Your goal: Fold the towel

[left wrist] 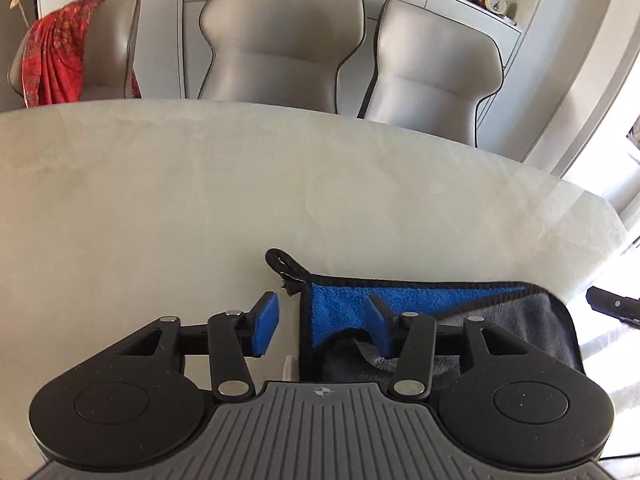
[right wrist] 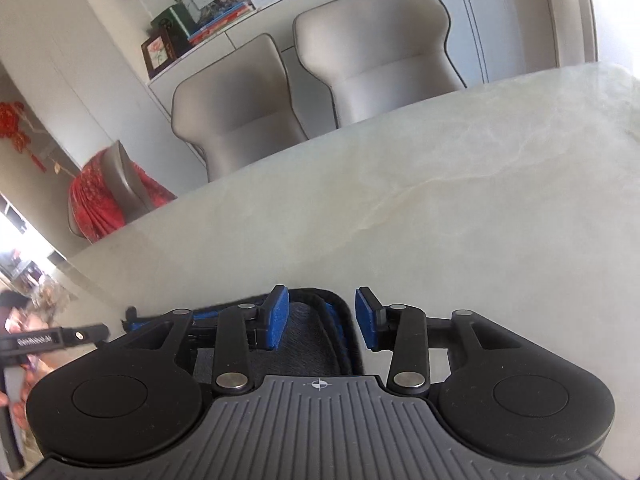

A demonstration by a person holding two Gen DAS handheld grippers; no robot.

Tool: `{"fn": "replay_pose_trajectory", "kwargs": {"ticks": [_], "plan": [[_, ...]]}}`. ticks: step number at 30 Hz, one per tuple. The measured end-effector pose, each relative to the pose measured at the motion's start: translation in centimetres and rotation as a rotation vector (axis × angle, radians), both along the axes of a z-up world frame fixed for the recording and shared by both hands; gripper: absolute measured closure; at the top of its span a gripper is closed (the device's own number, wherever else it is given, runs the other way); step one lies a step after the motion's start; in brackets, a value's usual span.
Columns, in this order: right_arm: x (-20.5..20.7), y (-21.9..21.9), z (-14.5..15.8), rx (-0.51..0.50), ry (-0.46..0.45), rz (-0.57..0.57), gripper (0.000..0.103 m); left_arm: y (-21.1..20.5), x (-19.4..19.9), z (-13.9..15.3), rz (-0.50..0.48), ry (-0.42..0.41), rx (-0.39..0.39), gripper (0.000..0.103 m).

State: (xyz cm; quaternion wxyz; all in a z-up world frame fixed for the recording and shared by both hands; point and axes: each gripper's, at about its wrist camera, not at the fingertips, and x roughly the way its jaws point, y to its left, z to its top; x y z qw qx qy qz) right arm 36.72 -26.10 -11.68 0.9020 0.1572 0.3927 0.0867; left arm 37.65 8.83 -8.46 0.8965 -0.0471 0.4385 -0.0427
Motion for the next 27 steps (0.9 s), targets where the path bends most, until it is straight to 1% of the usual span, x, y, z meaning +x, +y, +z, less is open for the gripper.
{"fn": "replay_pose_trajectory", "kwargs": {"ticks": [3,6,9,10,12,13,16,17,18,20,24,25,27], "plan": [[-0.6,0.5,-0.4,-0.045,0.027,0.049,0.065,-0.1,-0.8,-0.3,-0.023,0.000,0.018,0.049],[-1.9,1.7,-0.7,-0.095,0.041,0.122,0.065,-0.1,-1.9,-0.6,-0.050,-0.002,0.013,0.049],[-2.8,2.7,-1.0,-0.128,0.043,0.166,0.064,-0.5,-2.7,-0.7,-0.096,-0.045,0.053,0.049],[-3.1,3.1,-1.3,-0.155,0.044,0.175,0.064,-0.5,-2.7,-0.6,-0.103,-0.065,0.063,0.049],[-3.1,3.3,-1.4,-0.179,0.049,0.182,0.064,-0.7,-2.6,-0.2,-0.117,-0.106,0.083,0.049],[-2.8,3.5,-1.3,-0.178,0.052,0.179,0.064,-0.6,-2.4,0.1,-0.124,-0.121,0.071,0.049],[-2.5,3.3,-1.2,-0.160,0.057,0.168,0.064,-0.5,-2.2,0.9,-0.168,-0.154,0.045,0.043],[-2.6,3.2,-1.2,-0.158,0.057,0.167,0.064,-0.5,-2.2,1.0,-0.181,-0.156,0.043,0.038],[-2.6,3.2,-1.2,-0.158,0.057,0.168,0.064,-0.7,-2.2,1.1,-0.220,-0.161,0.040,0.036],[-2.8,3.2,-1.2,-0.161,0.054,0.171,0.063,-1.1,-2.2,1.0,-0.268,-0.169,0.057,0.036],[-2.8,3.2,-1.2,-0.161,0.051,0.172,0.062,-2.8,-1.3,-0.3,-0.380,-0.152,0.175,0.036],[-2.7,3.2,-1.2,-0.160,0.052,0.172,0.061,-3.2,-0.9,-0.7,-0.407,-0.151,0.193,0.037],[-2.6,3.2,-1.2,-0.158,0.053,0.174,0.060,-3.8,-0.4,-1.0,-0.449,-0.156,0.205,0.037]]}}
